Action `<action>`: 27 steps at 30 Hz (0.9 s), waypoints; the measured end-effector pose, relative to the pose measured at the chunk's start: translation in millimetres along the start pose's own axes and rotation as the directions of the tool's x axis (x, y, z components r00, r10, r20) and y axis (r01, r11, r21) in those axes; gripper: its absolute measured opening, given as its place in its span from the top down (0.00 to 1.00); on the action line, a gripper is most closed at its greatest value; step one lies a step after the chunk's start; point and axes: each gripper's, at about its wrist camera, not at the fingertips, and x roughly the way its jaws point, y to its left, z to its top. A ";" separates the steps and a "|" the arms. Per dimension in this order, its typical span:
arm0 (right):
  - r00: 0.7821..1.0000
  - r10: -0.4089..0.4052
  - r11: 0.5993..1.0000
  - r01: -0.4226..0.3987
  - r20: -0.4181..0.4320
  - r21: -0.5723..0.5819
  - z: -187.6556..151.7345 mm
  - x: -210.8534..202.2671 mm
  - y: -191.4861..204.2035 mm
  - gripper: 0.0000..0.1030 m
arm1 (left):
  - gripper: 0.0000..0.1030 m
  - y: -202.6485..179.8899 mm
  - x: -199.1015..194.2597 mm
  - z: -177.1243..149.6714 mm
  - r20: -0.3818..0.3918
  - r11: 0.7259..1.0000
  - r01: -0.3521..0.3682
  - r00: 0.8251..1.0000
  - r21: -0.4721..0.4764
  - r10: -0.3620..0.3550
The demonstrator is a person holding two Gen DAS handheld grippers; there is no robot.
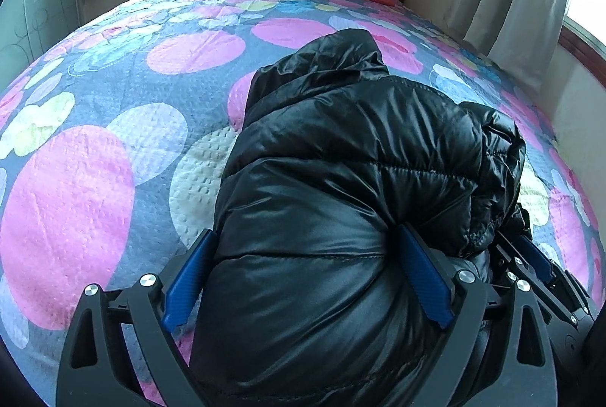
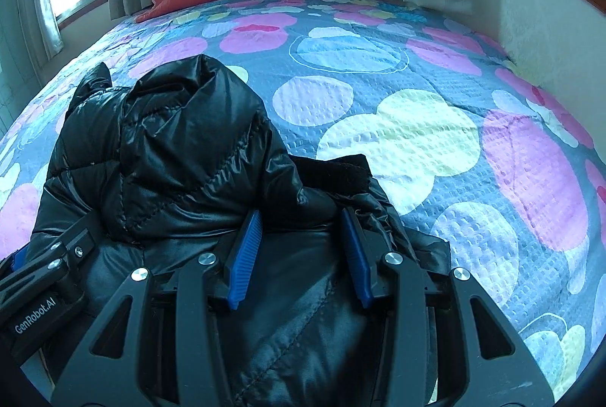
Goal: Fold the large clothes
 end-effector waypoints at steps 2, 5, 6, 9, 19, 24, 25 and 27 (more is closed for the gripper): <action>1.000 -0.003 1.000 0.003 -0.002 -0.005 0.7 -1.1 2.2 0.60 | 0.09 -0.3 -2.6 1.3 0.000 1.000 -0.001 1.000 -0.004 0.001; 1.000 0.010 1.000 -0.010 -0.002 0.001 4.2 -5.2 -0.3 0.59 | 0.09 4.4 -8.6 3.7 -0.002 0.999 0.027 1.000 -0.029 -0.028; 1.000 0.015 1.000 -0.015 0.001 0.003 5.1 -7.6 -1.4 0.59 | 0.09 6.7 -11.0 4.4 -0.006 0.998 0.042 0.999 -0.043 -0.042; 1.000 0.016 1.000 -0.016 0.017 -0.010 10.0 -18.2 -0.8 0.58 | 0.10 11.7 -18.3 7.6 -0.013 0.994 0.076 0.997 -0.075 -0.078; 0.995 0.024 0.998 -0.030 0.098 0.061 16.8 -68.9 -18.8 0.31 | 0.10 42.6 -63.2 2.5 0.011 0.973 0.122 0.992 -0.198 -0.122; 0.991 0.134 0.967 -0.131 0.003 0.216 8.7 -50.5 -48.2 0.22 | 0.10 74.1 -50.6 -15.5 -0.009 0.879 0.268 0.955 -0.395 -0.296; 0.987 0.159 0.956 -0.150 -0.017 0.251 7.3 -45.1 -53.7 0.20 | 0.10 77.6 -44.9 -18.7 -0.019 0.853 0.292 0.943 -0.433 -0.332; 0.979 0.200 0.938 -0.180 -0.040 0.295 3.3 -38.4 -59.8 0.15 | 0.09 83.6 -32.3 -24.6 -0.025 0.789 0.342 0.911 -0.511 -0.411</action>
